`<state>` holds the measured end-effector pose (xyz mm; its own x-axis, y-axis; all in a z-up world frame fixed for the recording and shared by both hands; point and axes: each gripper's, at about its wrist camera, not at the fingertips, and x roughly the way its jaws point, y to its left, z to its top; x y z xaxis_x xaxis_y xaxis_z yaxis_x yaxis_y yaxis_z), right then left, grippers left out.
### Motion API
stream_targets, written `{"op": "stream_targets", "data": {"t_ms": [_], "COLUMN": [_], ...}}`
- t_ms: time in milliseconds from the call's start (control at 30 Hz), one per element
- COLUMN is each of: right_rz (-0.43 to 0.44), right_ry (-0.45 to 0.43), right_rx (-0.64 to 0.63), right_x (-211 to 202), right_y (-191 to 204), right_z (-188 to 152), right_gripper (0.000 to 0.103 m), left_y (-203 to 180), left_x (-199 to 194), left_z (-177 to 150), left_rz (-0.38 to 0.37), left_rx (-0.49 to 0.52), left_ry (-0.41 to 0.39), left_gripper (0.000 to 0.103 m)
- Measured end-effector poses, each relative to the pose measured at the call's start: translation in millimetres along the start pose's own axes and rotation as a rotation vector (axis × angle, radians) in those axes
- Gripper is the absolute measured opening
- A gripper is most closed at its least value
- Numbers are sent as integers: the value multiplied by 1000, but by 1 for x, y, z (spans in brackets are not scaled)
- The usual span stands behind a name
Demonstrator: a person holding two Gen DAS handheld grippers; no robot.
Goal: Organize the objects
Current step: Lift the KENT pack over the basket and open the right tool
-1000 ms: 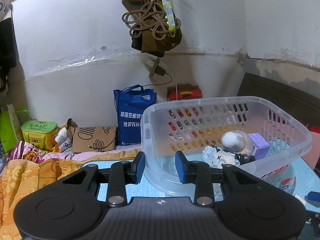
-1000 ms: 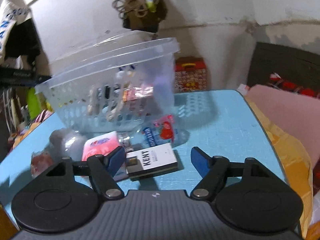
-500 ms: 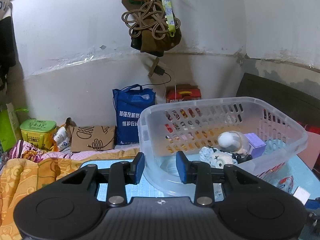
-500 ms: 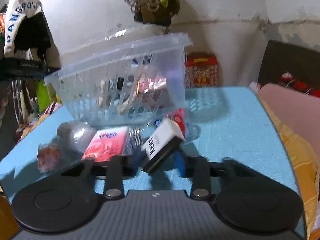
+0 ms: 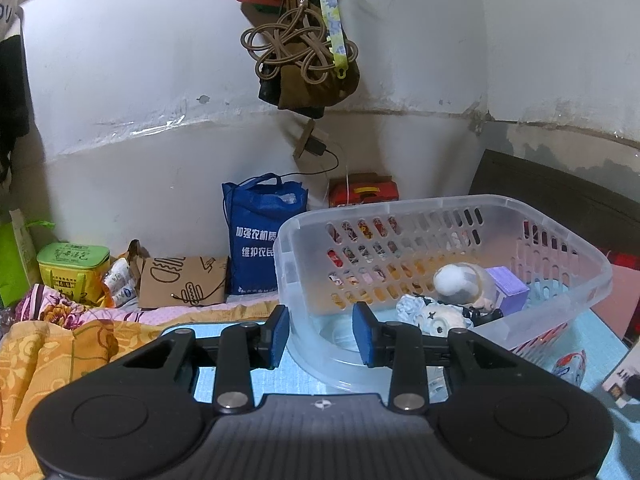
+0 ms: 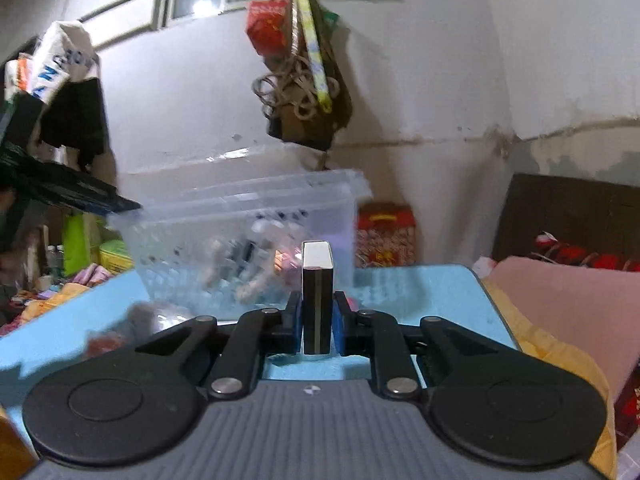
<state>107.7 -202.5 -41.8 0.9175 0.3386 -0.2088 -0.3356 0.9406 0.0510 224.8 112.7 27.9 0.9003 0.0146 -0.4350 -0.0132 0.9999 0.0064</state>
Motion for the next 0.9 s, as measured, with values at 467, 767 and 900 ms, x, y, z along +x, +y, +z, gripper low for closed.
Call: {"op": "stream_targets", "data": {"t_ms": [467,767,900], "right_rz": [-24,-108,-119], "right_ry": [104,143,-9], "right_rx": [-113,-138,-116], "right_x": [107,148,104], "right_y": [65,56,51], "right_z": [137,128,119], "right_gripper": [17,73,102], "left_y": [2,1,3], "left_x": [3,2,2], "left_z": [3,2,2], "left_rz": [-6,-7,-12], "left_rx": [-17,-5,-4], "left_ry": [12,8,6], "left_gripper": [40,40,40]}}
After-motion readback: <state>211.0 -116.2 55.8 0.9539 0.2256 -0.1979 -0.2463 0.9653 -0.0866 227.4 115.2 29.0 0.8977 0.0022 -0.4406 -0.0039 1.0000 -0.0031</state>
